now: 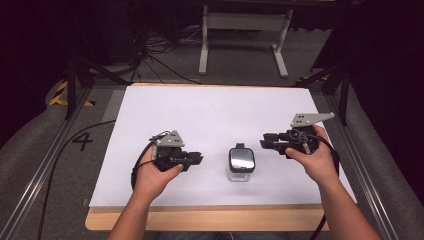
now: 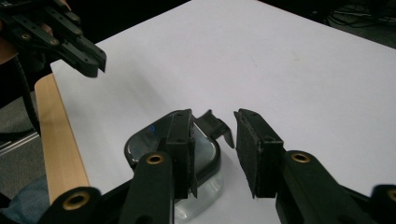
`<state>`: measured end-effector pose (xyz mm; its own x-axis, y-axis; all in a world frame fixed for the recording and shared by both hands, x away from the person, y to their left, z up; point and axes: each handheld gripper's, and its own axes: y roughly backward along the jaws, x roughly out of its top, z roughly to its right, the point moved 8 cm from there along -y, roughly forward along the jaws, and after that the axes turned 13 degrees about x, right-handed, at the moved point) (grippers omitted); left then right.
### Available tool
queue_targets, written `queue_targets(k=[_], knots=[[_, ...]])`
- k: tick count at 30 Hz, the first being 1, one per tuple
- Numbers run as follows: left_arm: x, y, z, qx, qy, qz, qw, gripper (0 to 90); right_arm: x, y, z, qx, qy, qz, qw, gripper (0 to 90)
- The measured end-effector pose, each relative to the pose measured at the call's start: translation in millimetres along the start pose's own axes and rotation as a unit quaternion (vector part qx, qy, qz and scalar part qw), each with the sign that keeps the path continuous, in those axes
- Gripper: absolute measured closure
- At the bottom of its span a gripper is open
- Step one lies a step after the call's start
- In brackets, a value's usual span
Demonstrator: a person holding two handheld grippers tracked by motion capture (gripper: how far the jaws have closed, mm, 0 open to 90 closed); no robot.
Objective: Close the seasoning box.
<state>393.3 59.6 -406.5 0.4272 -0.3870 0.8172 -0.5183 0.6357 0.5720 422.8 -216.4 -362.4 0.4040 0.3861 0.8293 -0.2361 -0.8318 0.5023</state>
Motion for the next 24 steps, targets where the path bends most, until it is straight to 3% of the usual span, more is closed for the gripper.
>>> queue_targets(k=[6,11,12,20,24], knots=[[-9.2,10.8,-29.4,0.047,0.027,0.002,0.9986,77.0,-12.7,18.2,22.6,-0.030,-0.026,0.017,0.9991,61.9],[-24.1,4.3,-56.7,0.079,0.047,-0.008,0.9957,74.8,-33.4,33.1,48.3,-0.063,-0.062,0.027,0.9958,59.4],[-24.1,4.3,-56.7,0.079,0.047,-0.008,0.9957,74.1,-33.4,33.1,48.3,-0.063,-0.062,0.027,0.9958,59.4],[-46.1,-16.5,-87.1,0.097,0.078,-0.013,0.9921,70.1,-81.5,42.0,91.6,-0.120,-0.112,0.004,0.9864,55.9],[-56.2,-23.0,-98.1,0.106,0.092,-0.020,0.9899,66.6,-100.4,41.8,104.3,-0.134,-0.125,-0.003,0.9830,55.2]])
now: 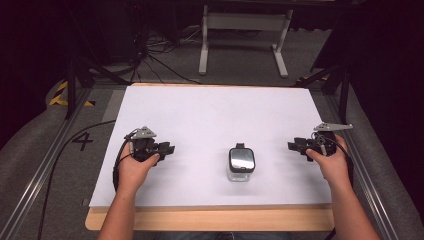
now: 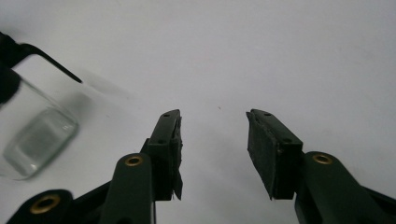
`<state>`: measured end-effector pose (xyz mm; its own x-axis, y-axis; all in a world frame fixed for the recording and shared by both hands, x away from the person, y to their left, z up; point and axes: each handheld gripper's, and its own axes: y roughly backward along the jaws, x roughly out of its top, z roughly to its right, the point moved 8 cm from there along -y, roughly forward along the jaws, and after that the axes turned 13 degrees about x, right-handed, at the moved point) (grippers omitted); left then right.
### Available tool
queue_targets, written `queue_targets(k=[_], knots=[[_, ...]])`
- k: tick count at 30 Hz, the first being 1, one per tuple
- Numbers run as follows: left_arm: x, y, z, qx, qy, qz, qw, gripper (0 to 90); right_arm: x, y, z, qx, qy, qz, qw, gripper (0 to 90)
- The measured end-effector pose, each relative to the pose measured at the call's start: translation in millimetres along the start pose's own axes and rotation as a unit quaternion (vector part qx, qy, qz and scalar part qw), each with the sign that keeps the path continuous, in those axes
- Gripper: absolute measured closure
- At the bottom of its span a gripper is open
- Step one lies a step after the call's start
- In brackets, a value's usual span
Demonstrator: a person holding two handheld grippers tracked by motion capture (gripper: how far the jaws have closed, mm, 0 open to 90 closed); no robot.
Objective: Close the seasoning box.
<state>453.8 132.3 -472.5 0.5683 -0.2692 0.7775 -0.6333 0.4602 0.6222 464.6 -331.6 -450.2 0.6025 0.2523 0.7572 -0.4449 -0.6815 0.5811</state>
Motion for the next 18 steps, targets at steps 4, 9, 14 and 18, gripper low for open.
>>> queue_targets(k=[4,9,14,18], knots=[[-7.1,-8.9,-10.0,0.019,0.009,-0.004,0.9998,65.9,-11.8,-2.9,12.8,-0.020,0.001,-0.010,0.9997,54.1],[-13.7,-13.5,-17.2,0.030,0.020,-0.008,0.9993,66.3,-22.6,-7.2,22.0,-0.016,-0.006,-0.001,0.9999,54.1],[-14.6,-14.0,-18.2,0.030,0.020,-0.011,0.9993,65.3,-30.2,-12.3,23.9,-0.012,-0.010,-0.007,0.9998,54.0],[-12.8,-13.6,-15.3,0.025,0.023,-0.006,0.9994,62.8,-27.2,-15.4,20.1,-0.015,0.001,-0.001,0.9999,52.1]])
